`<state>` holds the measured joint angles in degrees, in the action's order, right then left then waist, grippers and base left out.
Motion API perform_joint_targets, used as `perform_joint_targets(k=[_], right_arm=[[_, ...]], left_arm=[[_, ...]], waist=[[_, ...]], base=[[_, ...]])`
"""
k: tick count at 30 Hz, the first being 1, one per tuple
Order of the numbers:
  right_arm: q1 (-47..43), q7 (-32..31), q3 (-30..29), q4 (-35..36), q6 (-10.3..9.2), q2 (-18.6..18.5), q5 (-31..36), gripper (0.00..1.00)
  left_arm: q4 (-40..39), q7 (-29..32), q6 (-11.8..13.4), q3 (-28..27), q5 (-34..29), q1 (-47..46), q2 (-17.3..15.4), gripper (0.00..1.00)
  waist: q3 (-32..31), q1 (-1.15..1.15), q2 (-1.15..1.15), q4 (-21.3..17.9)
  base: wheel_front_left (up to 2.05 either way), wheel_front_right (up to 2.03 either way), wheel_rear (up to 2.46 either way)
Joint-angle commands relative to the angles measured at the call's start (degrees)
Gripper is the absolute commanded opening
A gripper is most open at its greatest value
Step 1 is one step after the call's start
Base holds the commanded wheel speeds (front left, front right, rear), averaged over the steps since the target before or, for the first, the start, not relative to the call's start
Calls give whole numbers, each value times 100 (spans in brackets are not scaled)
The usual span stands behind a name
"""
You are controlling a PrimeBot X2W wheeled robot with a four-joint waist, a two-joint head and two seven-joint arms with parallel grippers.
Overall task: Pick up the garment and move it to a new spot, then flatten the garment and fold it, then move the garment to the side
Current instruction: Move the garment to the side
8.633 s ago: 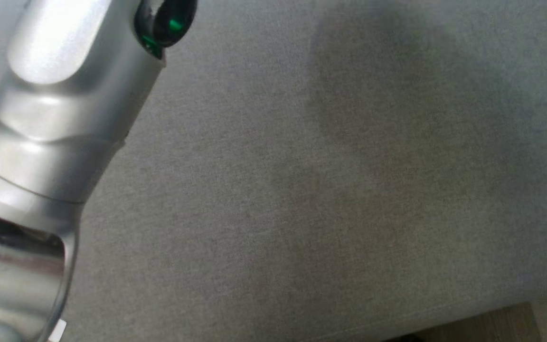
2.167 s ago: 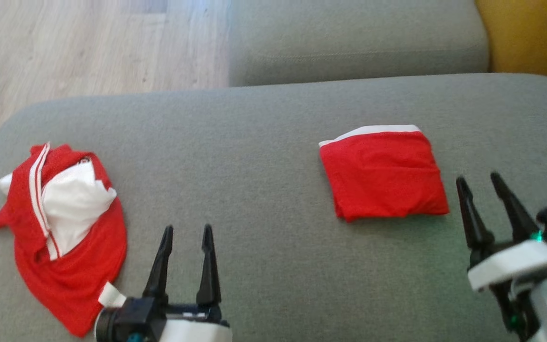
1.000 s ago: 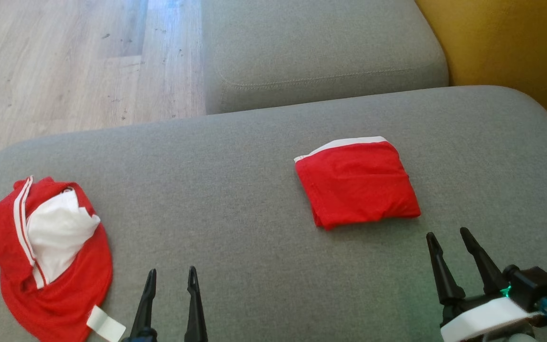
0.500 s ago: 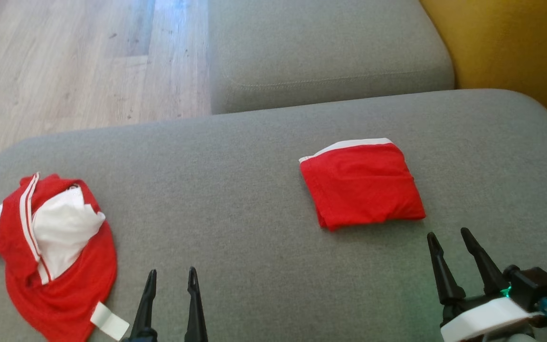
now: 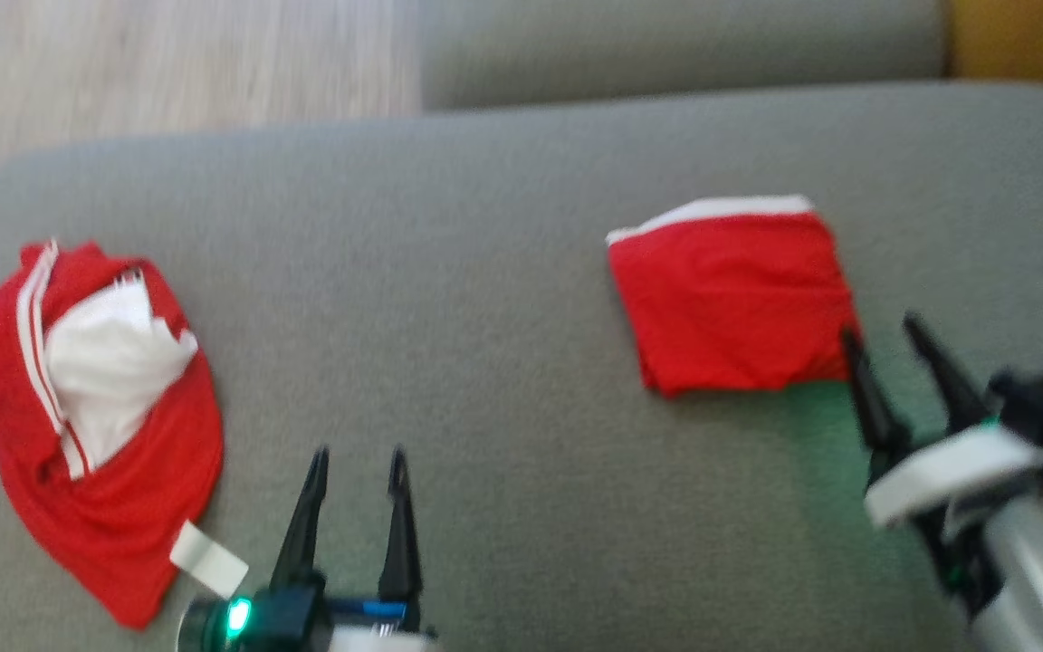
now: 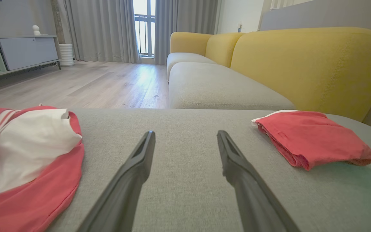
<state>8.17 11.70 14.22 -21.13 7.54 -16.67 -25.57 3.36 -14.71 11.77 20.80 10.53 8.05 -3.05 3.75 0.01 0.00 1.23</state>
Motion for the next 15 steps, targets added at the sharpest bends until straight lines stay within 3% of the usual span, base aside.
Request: perform_joint_targets(k=[1, 6, 15], right_arm=[[357, -107, 90, 103, -5, -195, -103, 100], [1187, -1073, 36, -147, -5, -637, -808, 100], [1855, -2533, -37, -551, -5, -1141, -1901, 100]], left_arm=[[-203, -29, -9, -90, -54, -397, 17, 100], [-169, -29, -16, 143, -42, -894, 17, 100], [-159, -29, 75, 435, 36, -1400, 17, 100]], waist=[[433, -1, 0, 192], [970, -1, 0, 413], [1370, -1, 0, 578]], base=[[0, 0, 0], [0, 0, 0], [0, 0, 0]])
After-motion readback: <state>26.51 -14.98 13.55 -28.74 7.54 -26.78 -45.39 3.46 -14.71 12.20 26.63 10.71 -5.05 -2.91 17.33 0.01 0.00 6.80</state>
